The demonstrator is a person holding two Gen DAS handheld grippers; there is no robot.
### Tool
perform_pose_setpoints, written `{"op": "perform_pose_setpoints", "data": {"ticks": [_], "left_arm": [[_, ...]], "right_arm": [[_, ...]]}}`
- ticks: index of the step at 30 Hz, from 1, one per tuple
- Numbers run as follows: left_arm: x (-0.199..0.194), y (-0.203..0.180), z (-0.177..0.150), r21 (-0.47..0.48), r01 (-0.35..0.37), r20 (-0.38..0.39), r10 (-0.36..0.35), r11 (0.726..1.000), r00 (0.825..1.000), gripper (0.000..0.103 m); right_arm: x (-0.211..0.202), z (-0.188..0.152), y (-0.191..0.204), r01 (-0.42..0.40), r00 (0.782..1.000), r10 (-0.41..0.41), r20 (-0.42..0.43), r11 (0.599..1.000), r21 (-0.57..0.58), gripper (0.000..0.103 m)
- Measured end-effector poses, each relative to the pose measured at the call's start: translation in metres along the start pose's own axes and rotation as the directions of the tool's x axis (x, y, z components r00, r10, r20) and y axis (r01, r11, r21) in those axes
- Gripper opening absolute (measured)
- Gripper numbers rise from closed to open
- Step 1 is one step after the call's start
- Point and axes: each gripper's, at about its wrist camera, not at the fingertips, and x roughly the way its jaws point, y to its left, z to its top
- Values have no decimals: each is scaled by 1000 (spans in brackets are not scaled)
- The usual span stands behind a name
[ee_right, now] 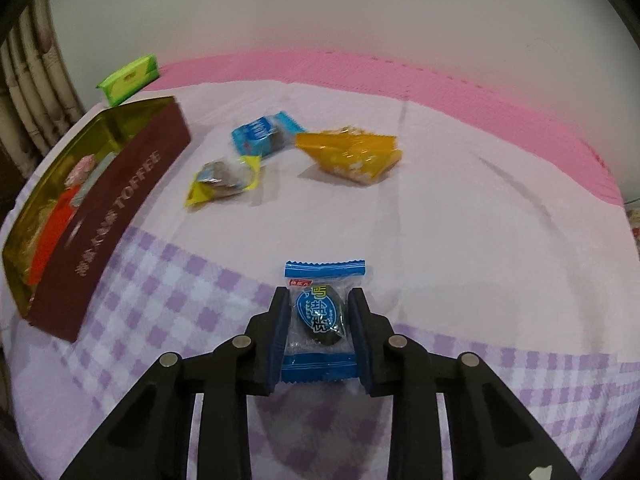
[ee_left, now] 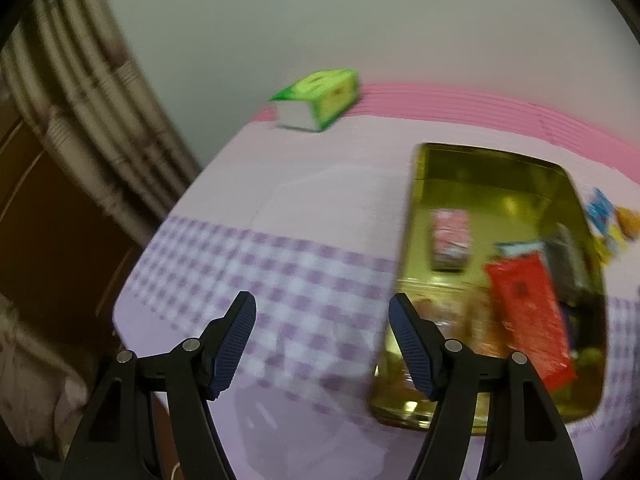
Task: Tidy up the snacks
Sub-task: 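Lift the blue candy with the right gripper while the left gripper grasps the yellow candy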
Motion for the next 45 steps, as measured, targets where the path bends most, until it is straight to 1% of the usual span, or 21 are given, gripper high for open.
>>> {"op": "perform_pose_setpoints", "data": {"ticks": [2,5,7,11,14,16,19,20,22,23,24,26,27,28,29,31,33,36,38,42,45], "left_arm": [[-6,-16,-1,58,32,19,-33,998,999,70],[-17,-40,0,141,77,49,-84,987,995,70],[-26,-55,3,191,123,63,-137,974,989,70],[-40,-89,14,280,206,79,-236,938,969,70],[-46,-118,25,352,270,67,-312,896,948,70],[-49,-137,30,411,297,59,-350,862,935,70],[-51,-162,34,486,320,39,-387,813,921,70],[-51,-171,36,510,343,17,-409,789,913,70],[-47,-185,40,532,372,-17,-430,761,903,70],[-44,-194,43,543,392,-42,-442,743,896,70],[-41,-201,46,551,406,-63,-449,728,891,70],[-35,-213,49,560,422,-89,-454,713,886,70],[-32,-218,51,564,440,-117,-461,699,880,70],[-27,-222,53,564,449,-135,-459,693,878,70],[-22,-229,54,564,449,-149,-450,693,881,70],[-15,-238,55,571,466,-184,-448,676,875,70],[-10,-247,57,587,450,-192,-425,673,885,70],[-5,-259,58,614,446,-212,-408,651,888,70],[3,-268,59,623,445,-237,-388,643,891,70],[16,-279,61,615,449,-280,-353,648,893,70],[23,-284,63,617,444,-292,-335,650,896,69]], "right_arm": [[2,1,-9,20,1000,-20,12,1000,21,27],[3,2,-30,58,998,-60,30,996,68,27],[4,2,-45,81,995,-86,40,991,107,27],[6,1,-70,109,992,-119,52,980,165,27],[6,0,-87,138,987,-152,58,970,199,27],[5,-1,-96,151,984,-168,62,964,219,27],[4,-3,-109,163,980,-185,67,955,249,27],[4,-3,-110,165,980,-188,71,953,253,27],[4,-5,-113,167,978,-193,80,951,259,27],[3,-6,-114,165,978,-192,80,951,261,27],[2,-6,-115,166,978,-193,80,951,261,27],[2,-6,-113,169,977,-196,80,951,260,27],[1,-5,-113,168,978,-195,81,951,260,27],[1,-5,-113,166,978,-193,81,951,261,27],[1,-5,-112,165,978,-192,81,951,262,28],[2,-8,-114,164,978,-192,82,951,264,28],[1,-10,-114,163,978,-191,82,951,264,28],[0,-9,-113,160,979,-188,83,951,266,28],[2,-8,-116,158,979,-186,83,950,268,28],[2,-9,-117,155,979,-184,84,950,270,28],[2,-11,-118,153,980,-182,85,950,271,28]]}}
